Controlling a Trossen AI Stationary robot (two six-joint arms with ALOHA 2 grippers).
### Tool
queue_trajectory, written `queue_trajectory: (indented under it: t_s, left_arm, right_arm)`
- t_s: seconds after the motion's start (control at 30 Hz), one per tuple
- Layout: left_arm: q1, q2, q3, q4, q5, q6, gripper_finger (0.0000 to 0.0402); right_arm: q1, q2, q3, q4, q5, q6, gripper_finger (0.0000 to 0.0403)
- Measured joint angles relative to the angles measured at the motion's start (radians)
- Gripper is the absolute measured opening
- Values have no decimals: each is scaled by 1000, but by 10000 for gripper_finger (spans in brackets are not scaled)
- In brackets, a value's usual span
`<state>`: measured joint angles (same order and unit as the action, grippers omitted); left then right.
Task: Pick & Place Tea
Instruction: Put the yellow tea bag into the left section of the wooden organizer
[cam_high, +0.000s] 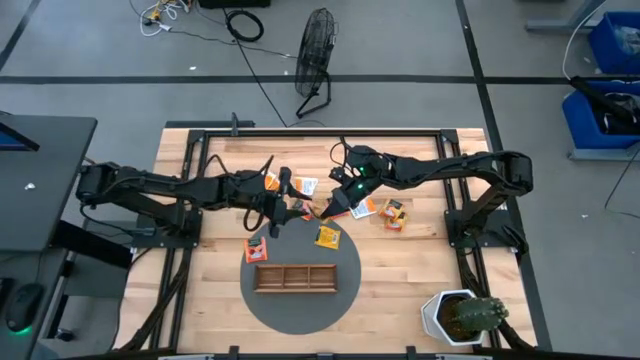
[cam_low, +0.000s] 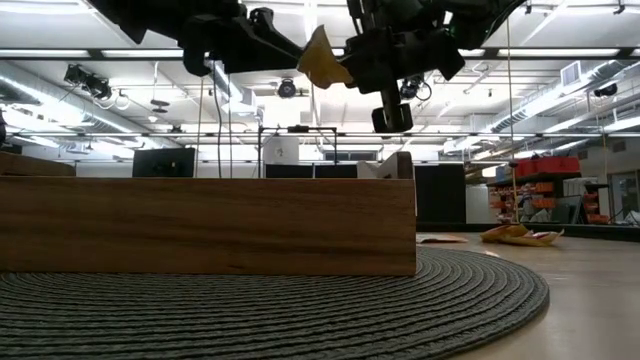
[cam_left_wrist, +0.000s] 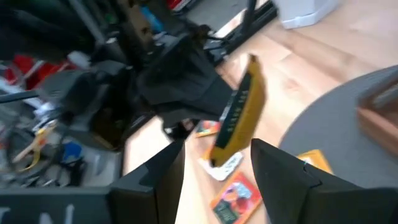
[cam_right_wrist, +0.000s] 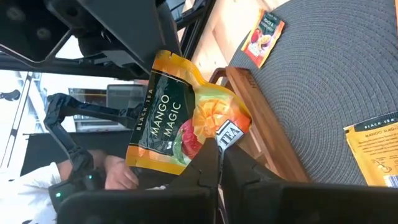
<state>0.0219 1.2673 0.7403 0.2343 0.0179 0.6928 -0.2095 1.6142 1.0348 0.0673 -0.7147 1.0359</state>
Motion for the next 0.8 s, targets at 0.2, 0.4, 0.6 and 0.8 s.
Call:
queue_trajectory:
  t_s: [0.2, 0.4, 0.6, 0.8]
  left_arm:
    - [-14, 12, 0, 6, 29, -4, 186]
    - [-15, 12, 0, 46, 30, -8, 166]
    - [-14, 15, 0, 45, 30, -9, 126]
    - [-14, 44, 0, 34, 28, -9, 90]
  right_arm:
    - [1, 0, 0, -7, 25, 0, 0]
    - [1, 0, 0, -9, 26, 3, 0]
    - [1, 0, 0, -9, 26, 3, 0]
    - [1, 0, 0, -14, 29, 3, 0]
